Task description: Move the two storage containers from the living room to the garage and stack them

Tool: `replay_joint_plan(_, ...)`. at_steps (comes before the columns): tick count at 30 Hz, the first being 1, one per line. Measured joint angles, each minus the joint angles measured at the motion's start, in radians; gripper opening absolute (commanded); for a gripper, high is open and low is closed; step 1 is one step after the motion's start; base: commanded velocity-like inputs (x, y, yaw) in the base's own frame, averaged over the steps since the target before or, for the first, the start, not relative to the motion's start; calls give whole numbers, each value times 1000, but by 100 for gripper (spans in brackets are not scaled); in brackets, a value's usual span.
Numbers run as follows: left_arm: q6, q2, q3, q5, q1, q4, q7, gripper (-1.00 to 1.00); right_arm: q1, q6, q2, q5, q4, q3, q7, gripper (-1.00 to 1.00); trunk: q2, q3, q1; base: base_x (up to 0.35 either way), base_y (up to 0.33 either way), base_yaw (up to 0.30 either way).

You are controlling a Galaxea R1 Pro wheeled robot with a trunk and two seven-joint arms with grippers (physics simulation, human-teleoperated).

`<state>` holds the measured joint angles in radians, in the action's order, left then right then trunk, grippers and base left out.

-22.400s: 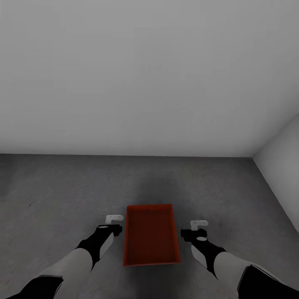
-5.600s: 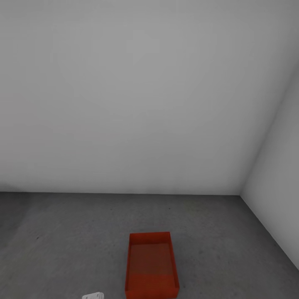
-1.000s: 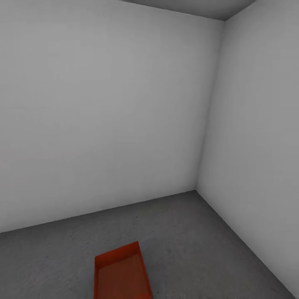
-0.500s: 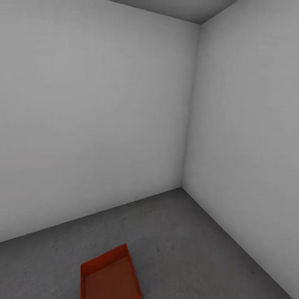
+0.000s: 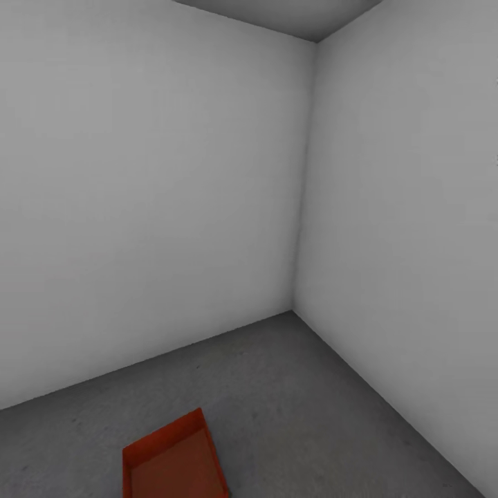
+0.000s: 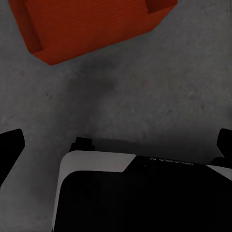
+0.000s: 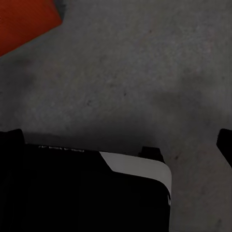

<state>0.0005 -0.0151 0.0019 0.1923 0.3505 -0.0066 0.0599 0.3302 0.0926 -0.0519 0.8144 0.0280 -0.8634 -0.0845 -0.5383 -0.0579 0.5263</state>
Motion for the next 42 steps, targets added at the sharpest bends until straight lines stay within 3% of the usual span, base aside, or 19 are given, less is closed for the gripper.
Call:
replay_joint_plan(11,0,0,0,0,0,0,0,100,0,-3,6,0,1,0,0,100,0,0,0,0,0,-45)
replay_joint_plan(33,0,0,0,0,0,0,0,100,-10,-13,9,-1,1,0,-1,100,0,0,0,0,0,-238)
replay_joint_plan(37,0,0,0,0,0,0,0,100,-47,-18,10,-6,1,-1,-2,100,0,0,0,0,0,-221)
replay_joint_plan(42,0,0,0,0,0,0,0,100,-49,-17,12,-7,1,0,0,100,0,0,0,0,0,-162)
